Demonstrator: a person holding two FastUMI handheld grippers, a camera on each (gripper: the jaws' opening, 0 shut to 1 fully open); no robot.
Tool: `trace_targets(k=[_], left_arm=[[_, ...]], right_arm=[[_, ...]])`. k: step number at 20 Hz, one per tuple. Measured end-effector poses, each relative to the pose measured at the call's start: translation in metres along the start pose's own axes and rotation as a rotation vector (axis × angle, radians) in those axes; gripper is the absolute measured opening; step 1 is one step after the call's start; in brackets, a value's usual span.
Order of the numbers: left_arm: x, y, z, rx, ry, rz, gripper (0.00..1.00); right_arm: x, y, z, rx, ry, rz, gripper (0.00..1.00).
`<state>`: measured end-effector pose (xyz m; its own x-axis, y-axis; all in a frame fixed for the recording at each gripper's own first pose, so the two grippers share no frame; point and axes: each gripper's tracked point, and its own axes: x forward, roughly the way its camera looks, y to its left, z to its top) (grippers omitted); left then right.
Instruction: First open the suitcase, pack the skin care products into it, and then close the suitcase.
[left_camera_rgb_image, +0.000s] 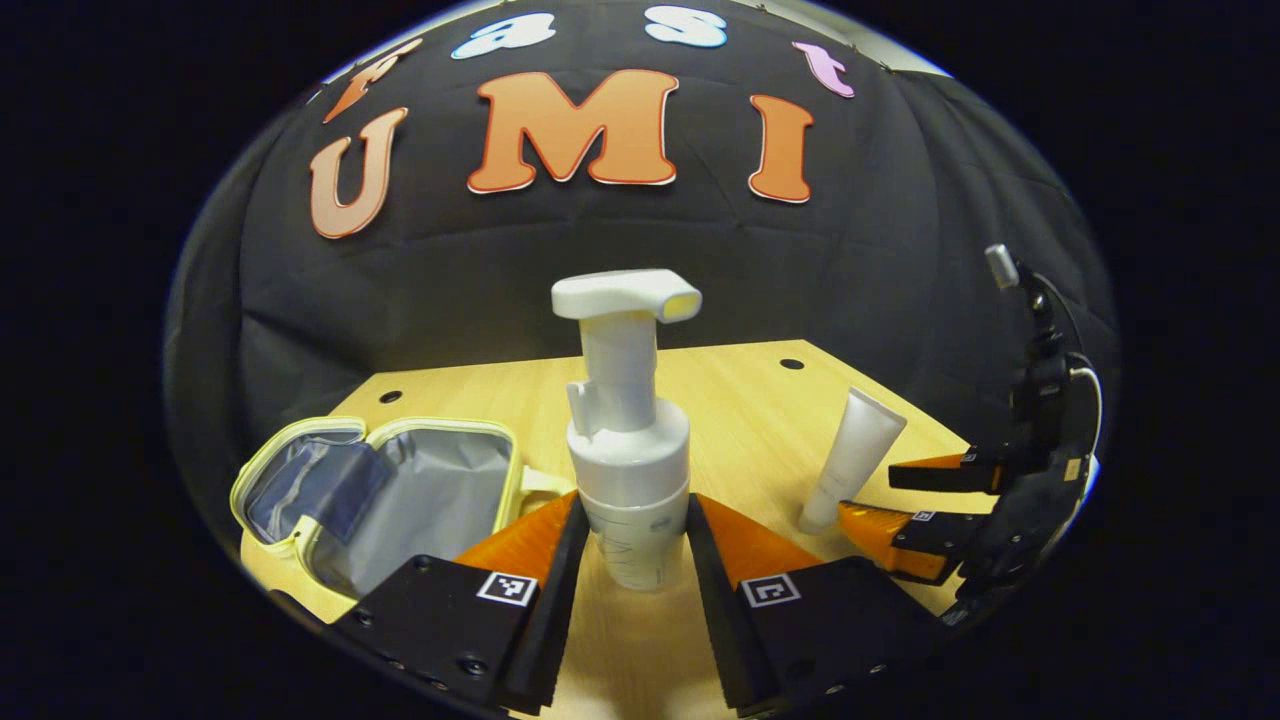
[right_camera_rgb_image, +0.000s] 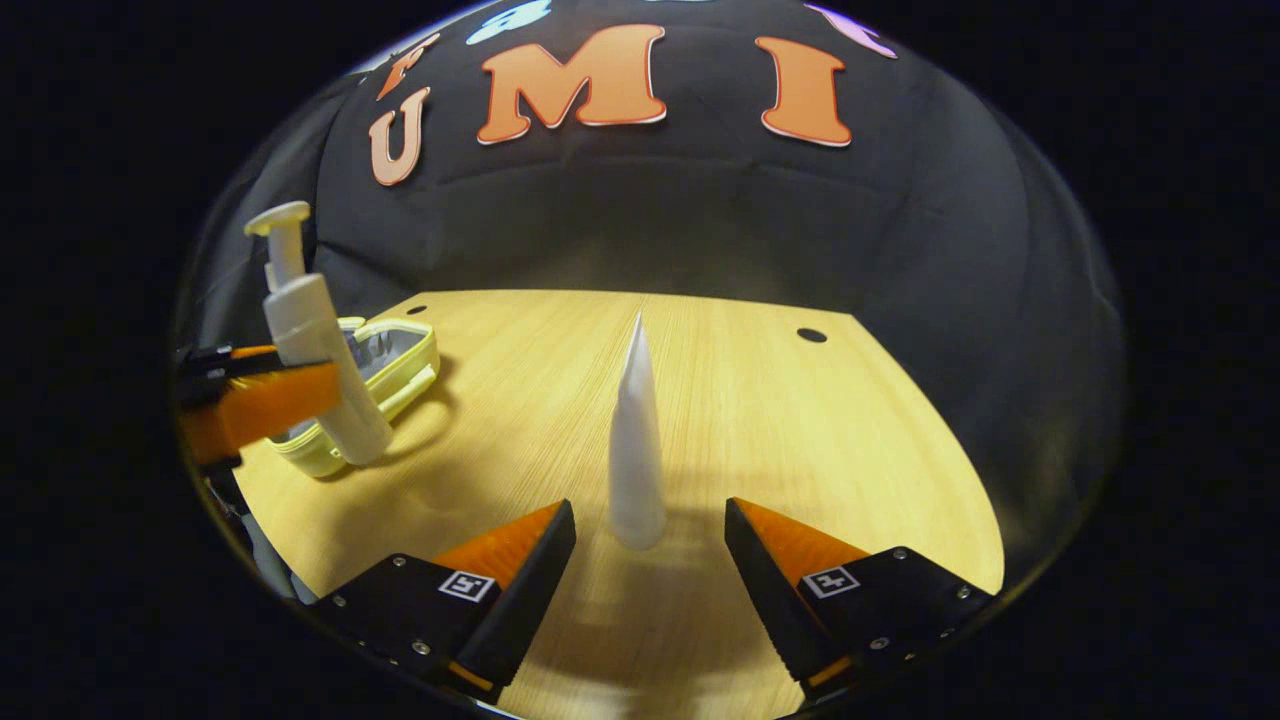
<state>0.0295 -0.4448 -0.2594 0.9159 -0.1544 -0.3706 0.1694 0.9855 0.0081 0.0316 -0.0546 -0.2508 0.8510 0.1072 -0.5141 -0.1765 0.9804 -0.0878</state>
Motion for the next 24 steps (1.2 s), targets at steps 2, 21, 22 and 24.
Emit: trace_targets(k=[2, 21, 22, 24], left_arm=[[-0.007, 0.011, -0.005, -0.020, 0.006, 0.018, 0.59], [-0.044, 0.087, 0.016, -0.043, 0.058, 0.039, 0.60], [-0.049, 0.097, 0.024, -0.042, 0.061, 0.021, 0.60], [-0.058, 0.123, 0.034, -0.031, 0.102, -0.014, 0.60]], right_arm=[[0.011, 0.002, -0.001, 0.008, 0.009, 0.002, 0.95], [0.016, 0.035, 0.038, 0.089, -0.009, 0.030, 0.41], [0.010, 0.043, 0.046, 0.095, -0.016, 0.033, 0.41], [-0.001, 0.062, 0.062, 0.116, -0.028, 0.038, 0.41]])
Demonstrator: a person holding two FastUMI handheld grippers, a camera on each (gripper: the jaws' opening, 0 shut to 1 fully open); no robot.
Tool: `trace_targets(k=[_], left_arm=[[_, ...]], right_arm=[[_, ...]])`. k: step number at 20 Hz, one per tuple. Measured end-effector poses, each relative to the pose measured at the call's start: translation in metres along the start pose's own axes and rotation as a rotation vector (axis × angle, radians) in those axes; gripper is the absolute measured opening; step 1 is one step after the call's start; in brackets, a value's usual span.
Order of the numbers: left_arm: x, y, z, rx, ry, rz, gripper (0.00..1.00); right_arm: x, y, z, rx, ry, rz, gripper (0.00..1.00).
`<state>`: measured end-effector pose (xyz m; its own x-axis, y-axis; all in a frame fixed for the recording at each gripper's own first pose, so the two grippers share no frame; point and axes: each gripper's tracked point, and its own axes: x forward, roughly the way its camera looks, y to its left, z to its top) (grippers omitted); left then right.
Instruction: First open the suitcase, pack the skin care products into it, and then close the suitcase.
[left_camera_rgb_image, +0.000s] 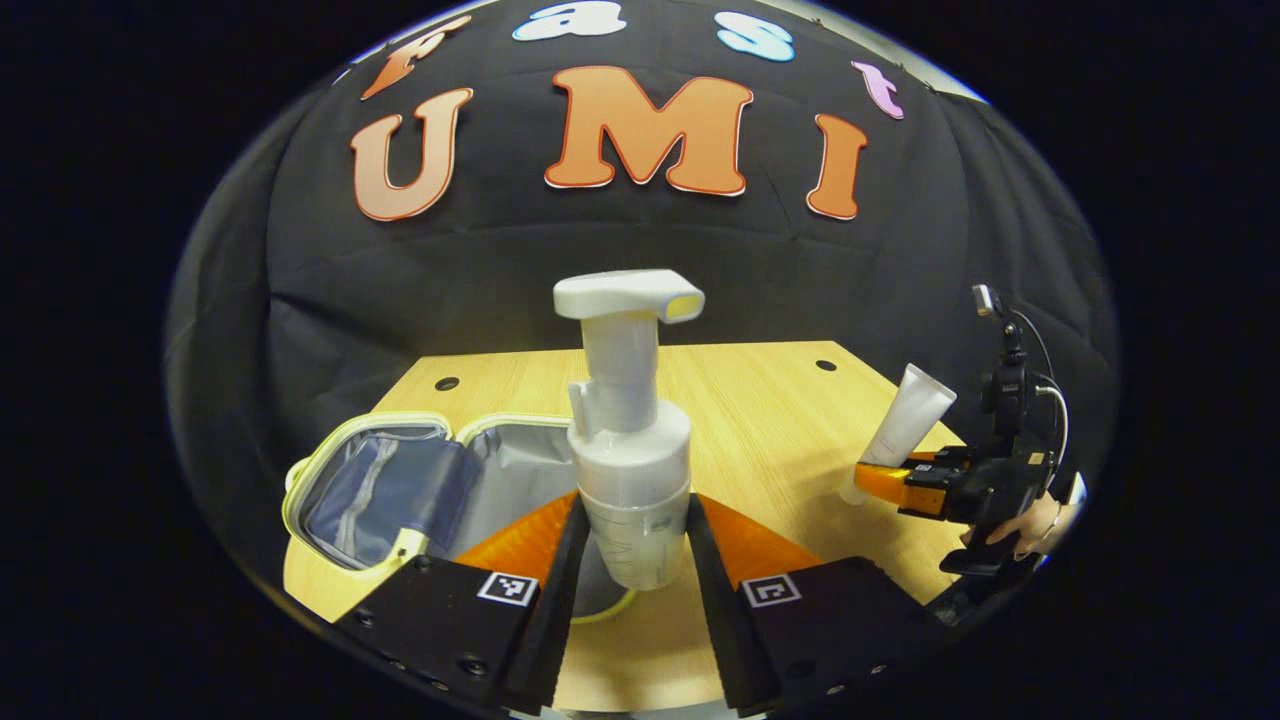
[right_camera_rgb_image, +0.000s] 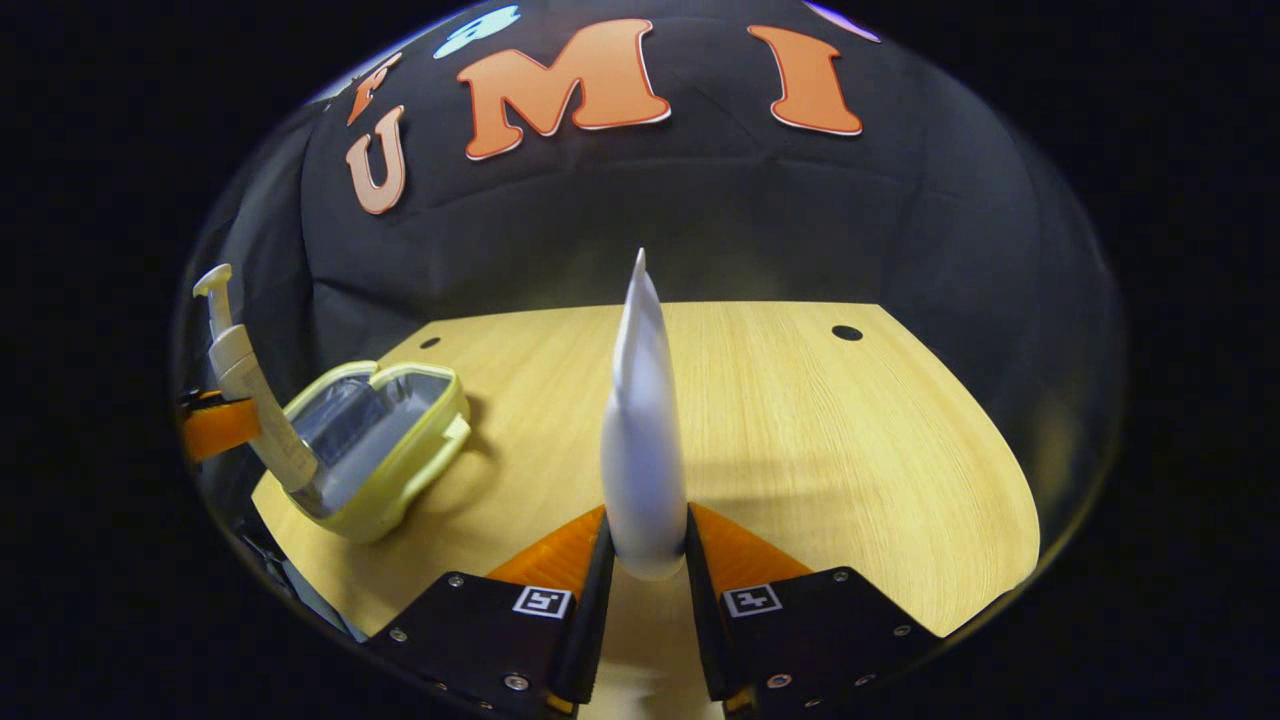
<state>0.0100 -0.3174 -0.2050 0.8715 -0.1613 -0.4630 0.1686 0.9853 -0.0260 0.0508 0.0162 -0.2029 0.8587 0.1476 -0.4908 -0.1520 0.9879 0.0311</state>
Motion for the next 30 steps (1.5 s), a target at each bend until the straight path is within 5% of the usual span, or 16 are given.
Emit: trace_targets(k=[9, 13, 20, 27, 30], left_arm=[[0.022, 0.112, -0.026, 0.006, 0.401, -0.148, 0.60], [0.056, 0.120, -0.047, 0.020, 0.598, -0.227, 0.59], [0.107, 0.110, -0.082, 0.040, 0.830, -0.229, 0.60], [0.130, 0.116, -0.090, 0.059, 0.829, -0.208, 0.63], [0.131, 0.105, -0.076, 0.069, 0.762, -0.225, 0.91]], right_arm=[[-0.022, 0.084, 0.048, 0.102, -0.036, 0.025, 0.41], [-0.032, 0.093, 0.050, 0.111, -0.036, -0.016, 0.41], [-0.048, 0.092, 0.038, 0.153, -0.003, -0.063, 0.41], [-0.049, 0.091, 0.034, 0.184, 0.001, -0.082, 0.41], [-0.048, 0.102, 0.037, 0.178, 0.005, -0.069, 0.41]])
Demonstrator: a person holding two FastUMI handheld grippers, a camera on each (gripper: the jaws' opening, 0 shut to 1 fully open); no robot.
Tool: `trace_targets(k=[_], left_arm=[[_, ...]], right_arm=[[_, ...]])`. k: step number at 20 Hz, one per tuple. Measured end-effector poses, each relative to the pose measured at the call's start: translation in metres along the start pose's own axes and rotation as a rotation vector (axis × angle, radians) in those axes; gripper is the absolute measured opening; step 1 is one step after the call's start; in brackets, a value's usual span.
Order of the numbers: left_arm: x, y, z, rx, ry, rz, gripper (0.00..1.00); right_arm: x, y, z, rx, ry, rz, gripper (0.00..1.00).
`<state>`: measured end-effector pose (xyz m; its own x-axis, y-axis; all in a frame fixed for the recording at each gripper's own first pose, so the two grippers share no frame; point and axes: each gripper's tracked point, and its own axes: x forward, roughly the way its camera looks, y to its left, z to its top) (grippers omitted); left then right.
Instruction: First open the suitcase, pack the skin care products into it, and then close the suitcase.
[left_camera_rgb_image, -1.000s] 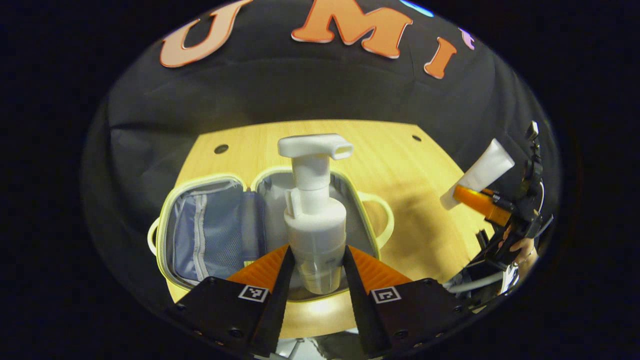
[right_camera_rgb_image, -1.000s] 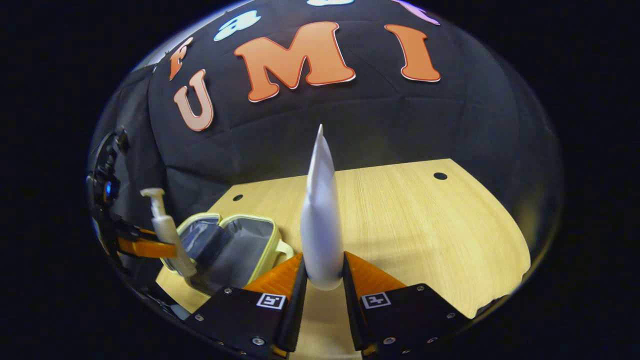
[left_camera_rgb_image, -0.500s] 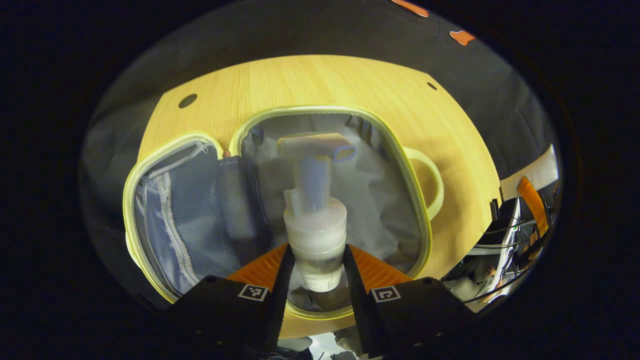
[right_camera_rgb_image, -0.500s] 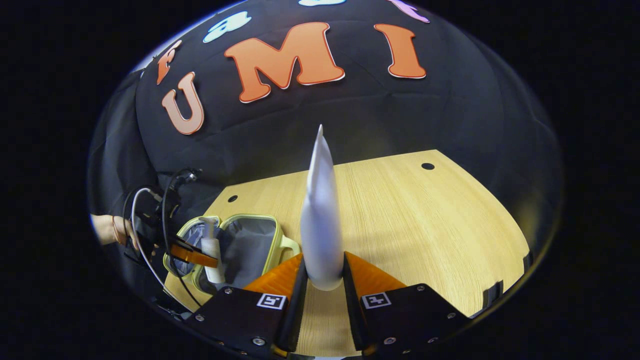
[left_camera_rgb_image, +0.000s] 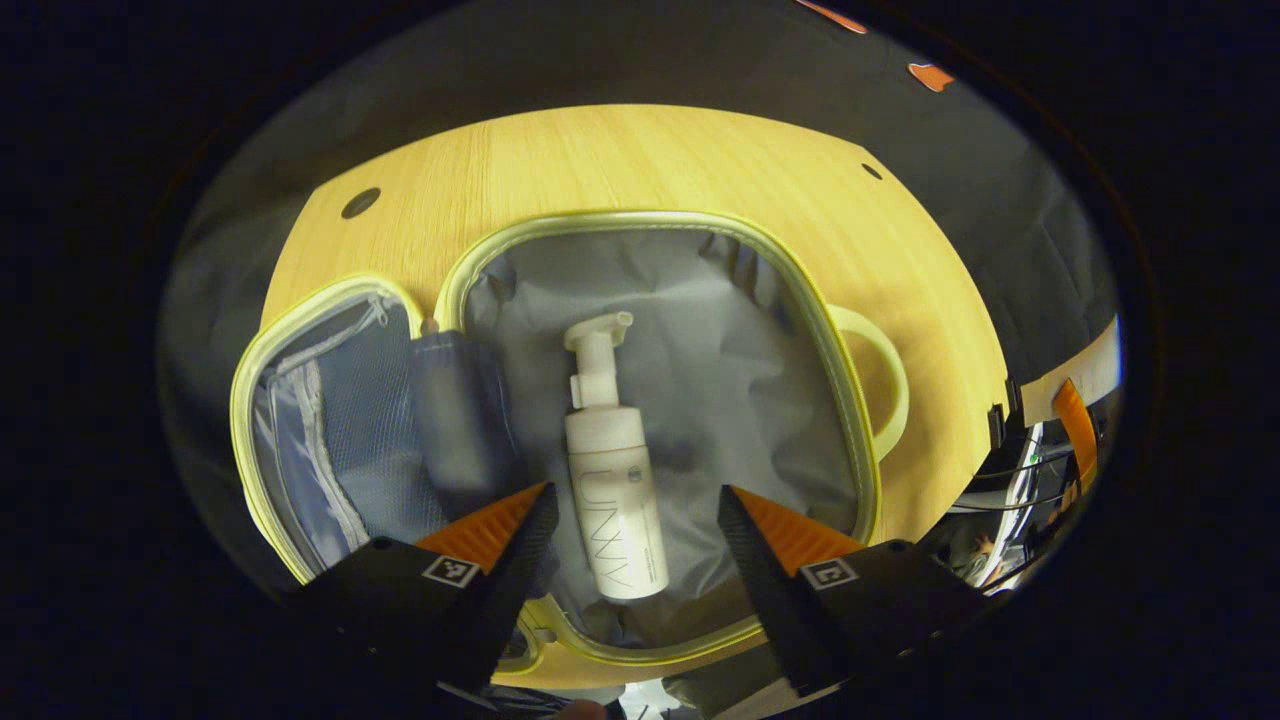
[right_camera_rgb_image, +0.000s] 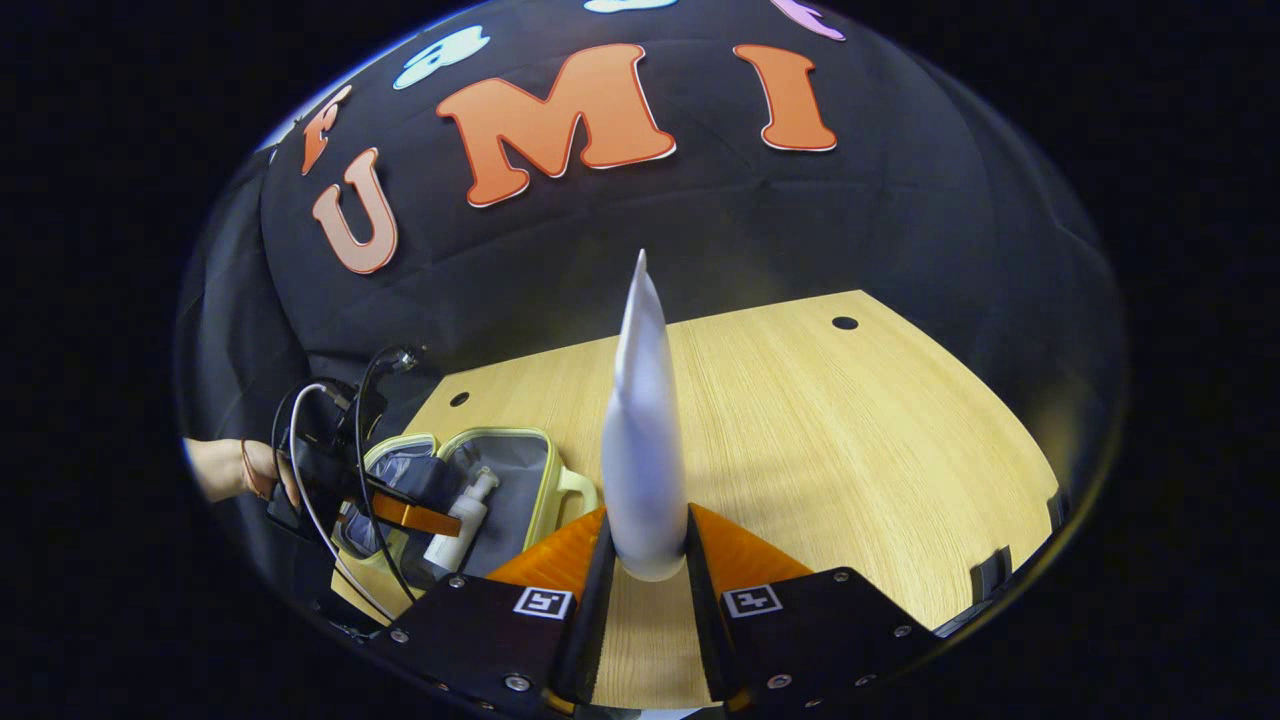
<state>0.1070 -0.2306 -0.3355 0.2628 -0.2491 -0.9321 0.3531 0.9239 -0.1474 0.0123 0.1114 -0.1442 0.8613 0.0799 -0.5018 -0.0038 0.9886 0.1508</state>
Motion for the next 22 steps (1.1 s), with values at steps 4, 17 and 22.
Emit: trace_targets(k=[4, 17, 22], left_arm=[[-0.033, 0.000, 0.013, 0.006, -0.174, 0.030, 1.00], [-0.232, 0.067, 0.039, -0.034, -0.822, 0.153, 1.00], [-0.283, 0.094, 0.024, -0.071, -0.947, 0.190, 1.00]], right_arm=[[0.001, 0.032, 0.007, -0.022, 0.018, 0.049, 0.41], [0.024, 0.174, -0.025, -0.178, 0.295, 0.229, 0.41], [0.043, 0.197, -0.065, -0.182, 0.499, 0.236, 0.41]])
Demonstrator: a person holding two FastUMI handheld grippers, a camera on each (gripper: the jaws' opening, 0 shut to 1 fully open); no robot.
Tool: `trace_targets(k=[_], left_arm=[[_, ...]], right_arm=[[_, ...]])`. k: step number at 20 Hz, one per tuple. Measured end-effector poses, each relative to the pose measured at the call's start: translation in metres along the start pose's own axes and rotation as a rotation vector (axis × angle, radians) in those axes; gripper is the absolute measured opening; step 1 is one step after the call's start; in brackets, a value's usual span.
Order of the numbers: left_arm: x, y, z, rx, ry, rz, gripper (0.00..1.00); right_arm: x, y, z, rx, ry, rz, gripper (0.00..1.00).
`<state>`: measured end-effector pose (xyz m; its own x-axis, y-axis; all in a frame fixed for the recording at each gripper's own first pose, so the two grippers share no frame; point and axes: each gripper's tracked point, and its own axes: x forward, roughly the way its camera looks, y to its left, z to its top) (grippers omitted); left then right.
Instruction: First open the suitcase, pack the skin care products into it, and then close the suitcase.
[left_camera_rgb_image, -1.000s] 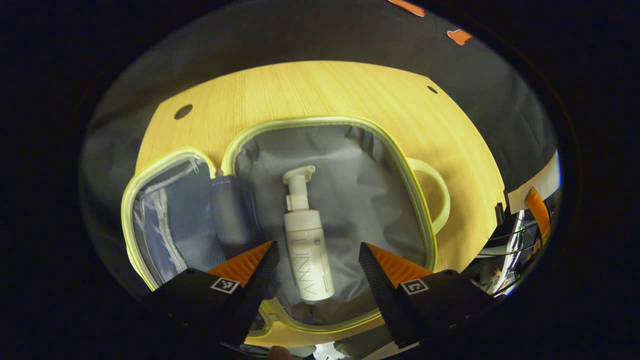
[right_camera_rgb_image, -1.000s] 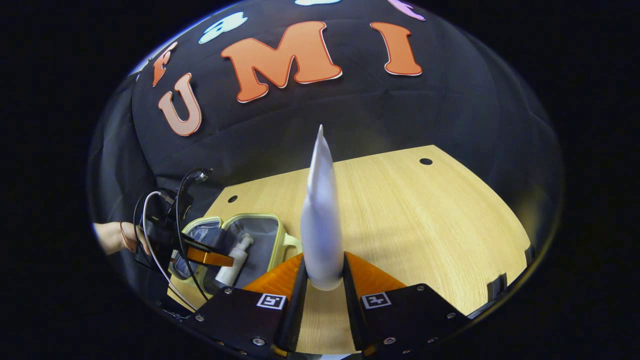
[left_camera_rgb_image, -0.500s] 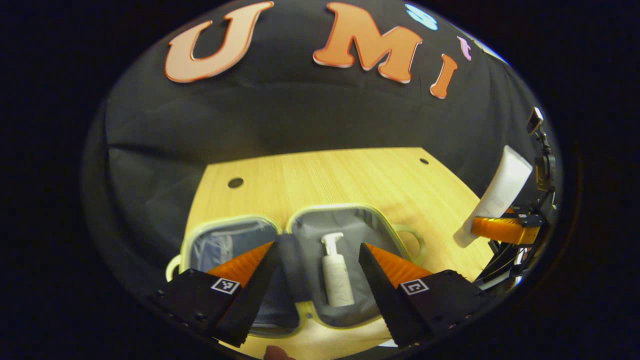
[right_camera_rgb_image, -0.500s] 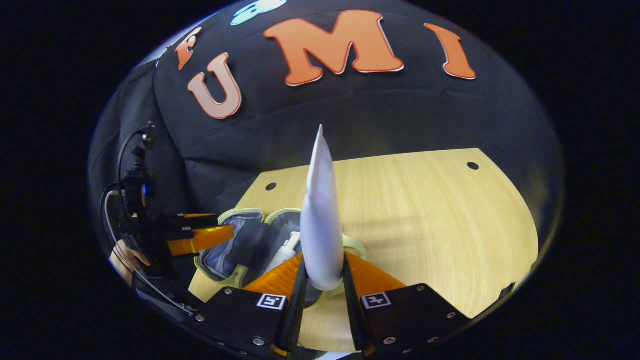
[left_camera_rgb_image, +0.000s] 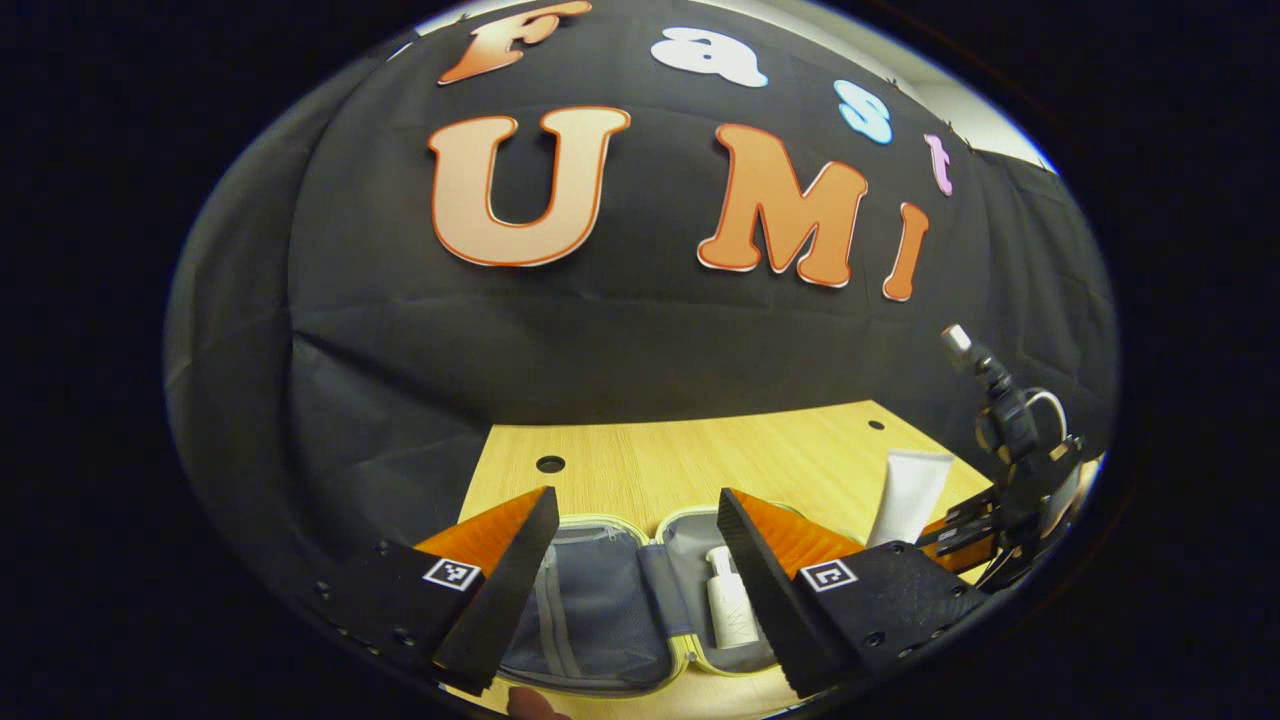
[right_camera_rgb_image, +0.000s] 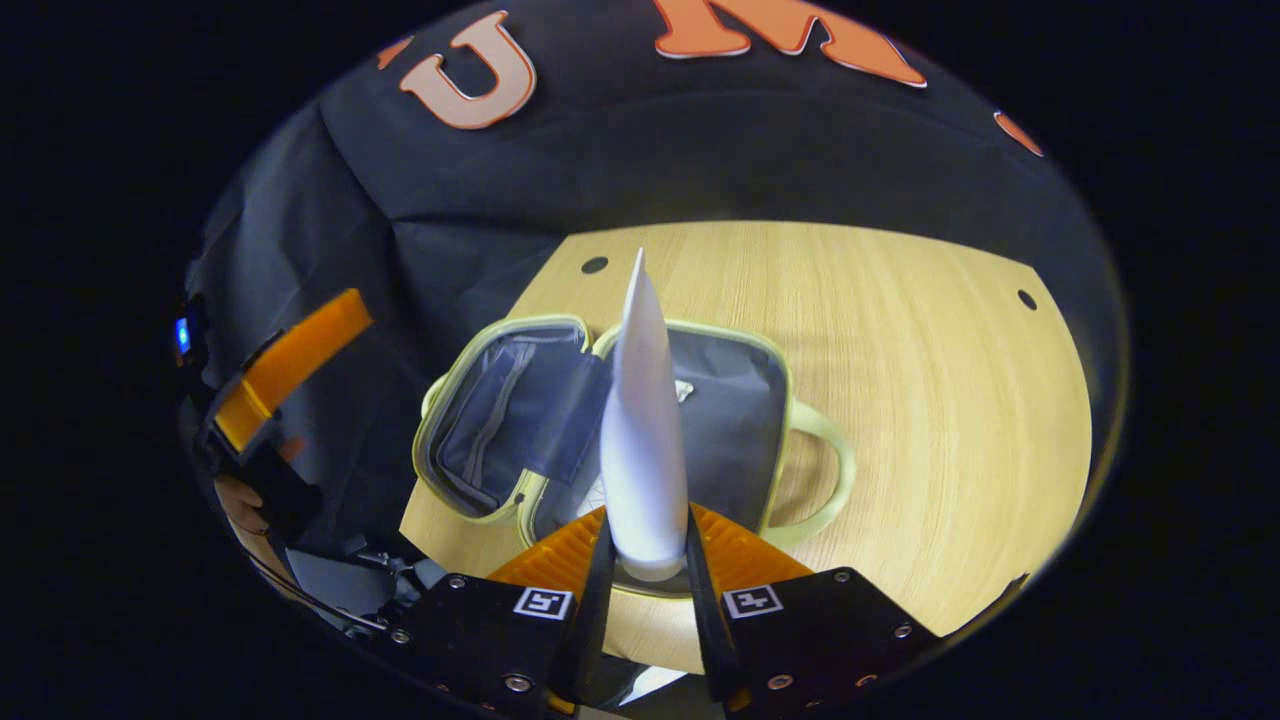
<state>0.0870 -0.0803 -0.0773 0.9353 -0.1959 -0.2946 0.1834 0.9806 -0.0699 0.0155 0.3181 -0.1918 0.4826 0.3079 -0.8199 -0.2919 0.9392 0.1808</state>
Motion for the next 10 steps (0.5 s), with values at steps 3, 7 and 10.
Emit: trace_targets(k=[3, 7, 10], left_arm=[[-0.018, 0.016, 0.009, 0.005, -0.055, 0.033, 1.00], [-0.042, 0.016, 0.030, 0.026, -0.151, 0.043, 1.00], [-0.054, 0.024, 0.031, 0.021, -0.164, 0.059, 1.00]], right_arm=[[0.027, 0.000, -0.010, 0.066, 0.120, -0.007, 0.46], [0.056, -0.007, -0.030, 0.173, 0.274, -0.036, 0.41], [0.075, -0.017, -0.040, 0.183, 0.336, -0.069, 0.41]])
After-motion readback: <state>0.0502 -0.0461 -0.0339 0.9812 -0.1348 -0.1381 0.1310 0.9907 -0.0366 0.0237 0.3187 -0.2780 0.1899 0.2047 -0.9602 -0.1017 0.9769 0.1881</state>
